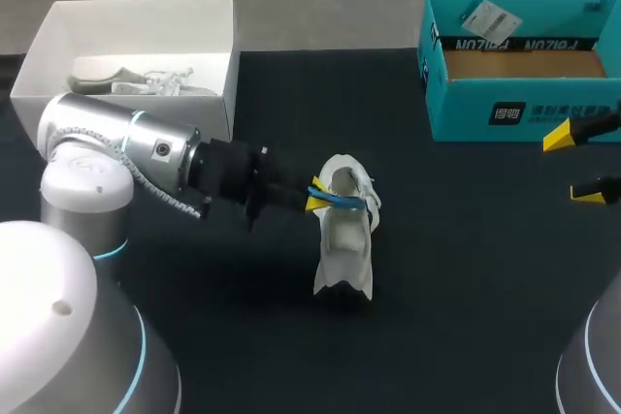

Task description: Take the shoe out of the shoebox, open the shoe tongue, remove and reinsert the insole, then place the shoe into the shoebox

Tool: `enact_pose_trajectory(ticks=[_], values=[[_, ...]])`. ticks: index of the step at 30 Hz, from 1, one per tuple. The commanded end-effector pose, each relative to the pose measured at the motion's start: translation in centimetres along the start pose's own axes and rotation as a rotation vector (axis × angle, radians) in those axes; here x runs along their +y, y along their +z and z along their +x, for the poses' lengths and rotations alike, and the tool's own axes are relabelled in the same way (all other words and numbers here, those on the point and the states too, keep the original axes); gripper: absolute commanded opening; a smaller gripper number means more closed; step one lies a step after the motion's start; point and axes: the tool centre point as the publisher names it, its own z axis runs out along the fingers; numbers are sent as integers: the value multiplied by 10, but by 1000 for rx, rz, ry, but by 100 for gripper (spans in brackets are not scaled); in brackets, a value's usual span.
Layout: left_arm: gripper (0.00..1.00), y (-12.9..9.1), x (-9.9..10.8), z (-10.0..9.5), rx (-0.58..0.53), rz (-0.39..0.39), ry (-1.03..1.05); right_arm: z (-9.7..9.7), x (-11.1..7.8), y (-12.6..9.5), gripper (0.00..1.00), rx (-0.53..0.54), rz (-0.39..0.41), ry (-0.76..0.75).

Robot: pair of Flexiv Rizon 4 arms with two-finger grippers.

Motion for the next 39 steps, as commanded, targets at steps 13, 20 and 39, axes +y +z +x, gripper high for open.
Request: enact_pose_trajectory(ticks=[13,20,39], values=[[0,35,-14,23,-47,75,-26,-1,-2,0,100,-1,-3,1],[0,40,3,26,-67,62,-36,-1,-2,0,100,-1,-3,1],[0,70,23,19,-86,129,39,-1,-2,0,100,-1,-3,1]])
